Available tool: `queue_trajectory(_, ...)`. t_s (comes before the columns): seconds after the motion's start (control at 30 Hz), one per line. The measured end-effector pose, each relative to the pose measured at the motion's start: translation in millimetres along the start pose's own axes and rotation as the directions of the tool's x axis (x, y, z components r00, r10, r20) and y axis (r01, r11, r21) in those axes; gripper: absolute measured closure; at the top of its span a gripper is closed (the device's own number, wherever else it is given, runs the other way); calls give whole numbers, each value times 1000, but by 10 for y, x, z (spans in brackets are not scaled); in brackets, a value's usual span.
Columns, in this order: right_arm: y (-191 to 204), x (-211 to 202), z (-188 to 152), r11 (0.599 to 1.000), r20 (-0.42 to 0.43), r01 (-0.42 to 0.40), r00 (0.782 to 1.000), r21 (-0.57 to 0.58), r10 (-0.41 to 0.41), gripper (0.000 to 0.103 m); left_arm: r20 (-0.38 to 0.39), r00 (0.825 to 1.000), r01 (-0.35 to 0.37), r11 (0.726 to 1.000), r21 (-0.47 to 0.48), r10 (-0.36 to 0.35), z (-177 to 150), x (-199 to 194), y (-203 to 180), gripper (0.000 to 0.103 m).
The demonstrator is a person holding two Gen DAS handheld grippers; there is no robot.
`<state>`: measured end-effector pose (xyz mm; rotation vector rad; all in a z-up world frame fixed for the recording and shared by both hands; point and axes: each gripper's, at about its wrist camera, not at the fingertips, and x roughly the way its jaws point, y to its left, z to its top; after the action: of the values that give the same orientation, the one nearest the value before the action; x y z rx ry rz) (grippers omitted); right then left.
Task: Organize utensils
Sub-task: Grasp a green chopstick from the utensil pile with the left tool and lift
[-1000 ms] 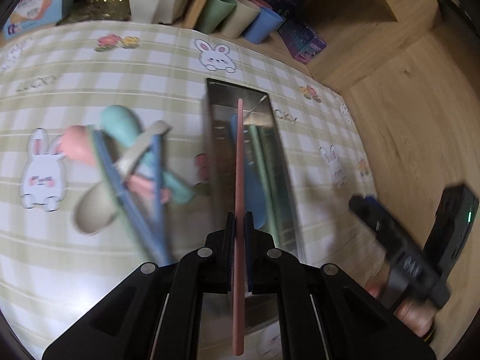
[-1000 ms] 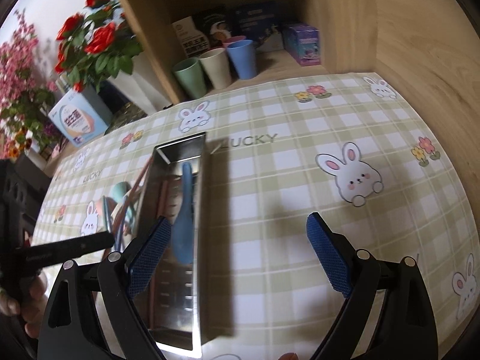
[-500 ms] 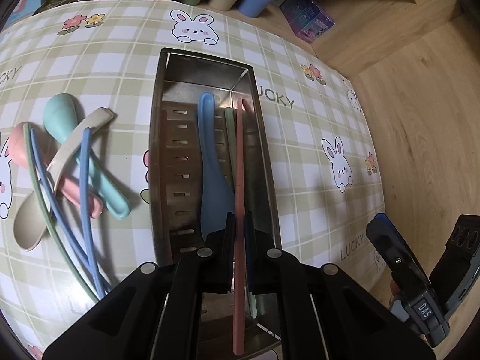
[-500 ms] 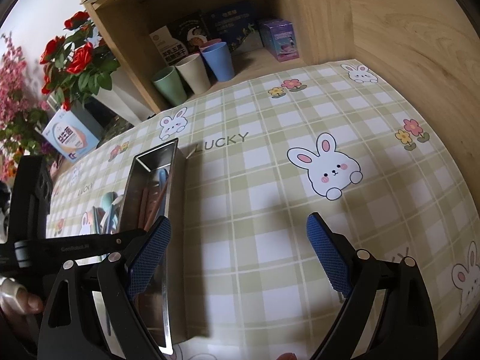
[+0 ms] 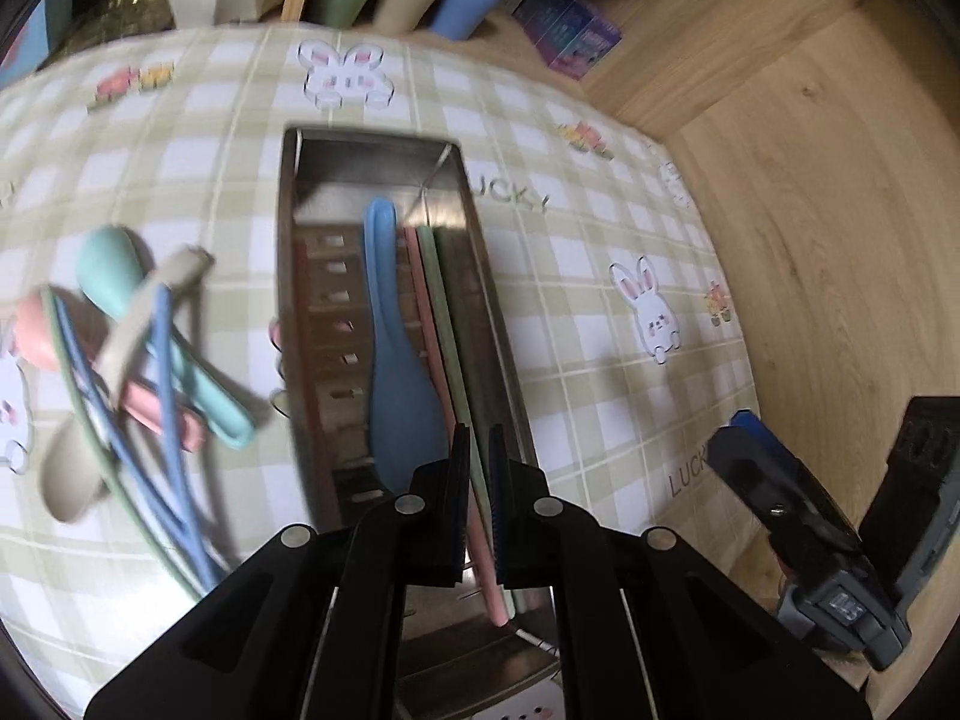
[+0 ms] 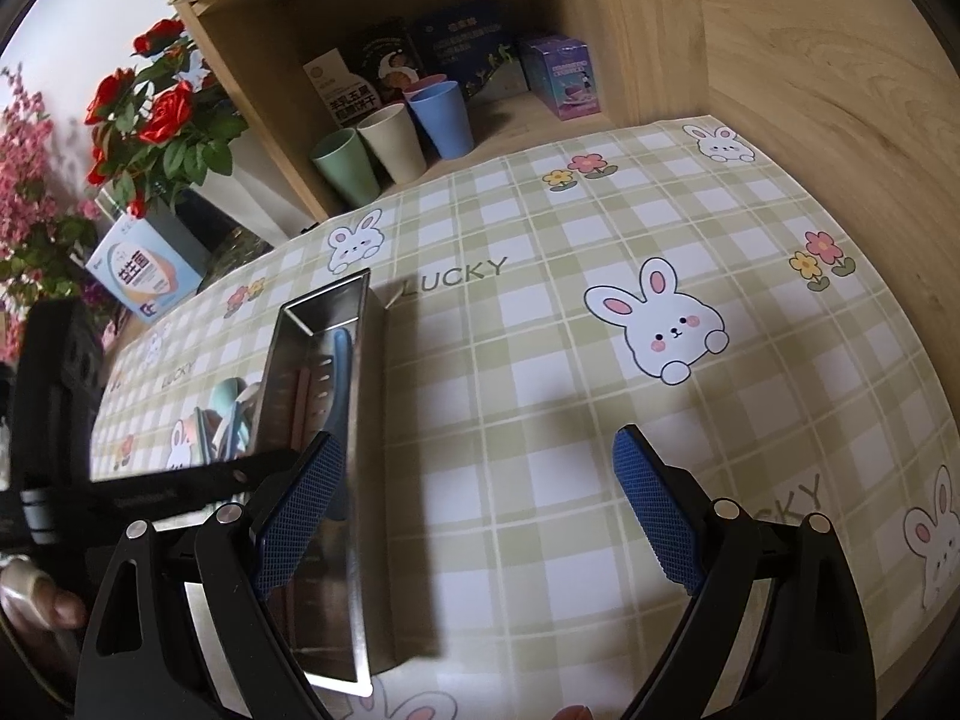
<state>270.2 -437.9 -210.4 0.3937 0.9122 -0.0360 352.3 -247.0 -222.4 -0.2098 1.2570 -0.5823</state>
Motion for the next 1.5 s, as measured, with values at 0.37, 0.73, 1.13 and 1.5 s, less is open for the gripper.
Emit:
queue_trajectory(0.37,329,9,-158,999,3,-31,1000,16,31,15,209,973,-137,976,168,101,-62,-974,487,44)
queue_trajectory(0.73,640,195,-252,998,-43,-59,997,33,61,15,263,938,-291,924,249,225,-191,-1266,1154,16)
queue_trajectory(1.13,664,227,-322,999,-74,-41,996,35,44,14,71,988,-149,974,170,138,-389,-678,1162,83)
queue_trajectory(1.5,603,190,-337,997,-77,-65,995,46,68,14,-12,991,-133,990,-38,132,-256,-401,1166,85)
